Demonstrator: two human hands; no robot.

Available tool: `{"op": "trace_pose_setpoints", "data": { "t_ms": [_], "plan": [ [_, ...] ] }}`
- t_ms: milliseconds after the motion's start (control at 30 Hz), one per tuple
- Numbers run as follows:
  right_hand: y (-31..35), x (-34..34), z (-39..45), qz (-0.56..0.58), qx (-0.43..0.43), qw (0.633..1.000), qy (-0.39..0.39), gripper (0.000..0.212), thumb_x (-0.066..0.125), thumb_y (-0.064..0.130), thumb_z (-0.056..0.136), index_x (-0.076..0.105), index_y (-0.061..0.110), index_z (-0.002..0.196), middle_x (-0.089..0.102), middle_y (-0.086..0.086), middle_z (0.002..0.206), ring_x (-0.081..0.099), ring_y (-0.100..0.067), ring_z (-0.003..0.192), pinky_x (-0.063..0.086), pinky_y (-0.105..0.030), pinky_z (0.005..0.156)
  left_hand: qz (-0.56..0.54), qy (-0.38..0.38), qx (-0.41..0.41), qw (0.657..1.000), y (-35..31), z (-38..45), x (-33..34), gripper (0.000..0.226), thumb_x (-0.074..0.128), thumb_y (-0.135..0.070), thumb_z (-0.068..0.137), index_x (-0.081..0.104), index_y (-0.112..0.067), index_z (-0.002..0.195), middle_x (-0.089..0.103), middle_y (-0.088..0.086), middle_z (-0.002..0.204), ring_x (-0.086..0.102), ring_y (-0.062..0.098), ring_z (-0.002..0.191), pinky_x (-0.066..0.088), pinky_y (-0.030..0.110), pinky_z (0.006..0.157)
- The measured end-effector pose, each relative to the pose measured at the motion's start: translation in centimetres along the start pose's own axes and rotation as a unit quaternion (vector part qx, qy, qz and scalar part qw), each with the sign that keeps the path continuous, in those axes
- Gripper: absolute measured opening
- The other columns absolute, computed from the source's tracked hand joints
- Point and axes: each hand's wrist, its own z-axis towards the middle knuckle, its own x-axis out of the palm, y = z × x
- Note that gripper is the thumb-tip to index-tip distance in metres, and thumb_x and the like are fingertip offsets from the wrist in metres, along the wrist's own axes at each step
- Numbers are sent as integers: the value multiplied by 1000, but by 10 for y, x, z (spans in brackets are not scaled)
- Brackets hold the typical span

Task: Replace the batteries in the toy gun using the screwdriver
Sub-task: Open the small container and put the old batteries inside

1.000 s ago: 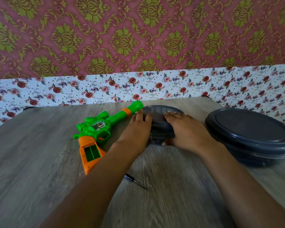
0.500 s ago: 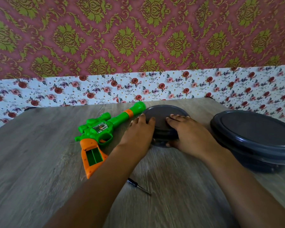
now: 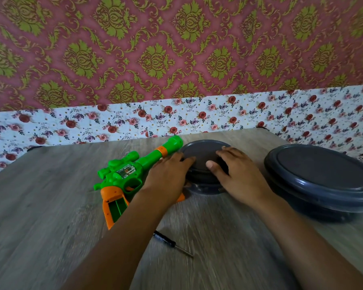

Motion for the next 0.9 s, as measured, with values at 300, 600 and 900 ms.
{"op": "trace_pose_setpoints", "data": {
  "t_ms": [300,600,900],
  "plan": [
    [-2,10,19,-14,42,999,30,64,26,52,95,22,14,146,18,-7,156,10,-22,145,6,-43,118,-11,40,-10,999,-5,3,8,84,69,-24,82,19,-26,150,24,7,153,38,32,133,36,44,109],
    [3,7,59,-64,36,989,125,48,26,35,100,31,13,143,29,-7,153,21,-25,141,13,-44,117,12,38,0,999,-7,-1,5,84,67,-24,85,14,-23,151,21,7,152,35,31,133,34,41,109],
    [4,6,70,-35,61,989,129,39,35,32,99,50,12,129,51,-12,135,48,-29,120,35,-41,104,19,-11,-8,1000,-10,-3,3,81,67,-41,81,22,-26,147,32,3,145,43,27,127,41,38,100]
  ]
}}
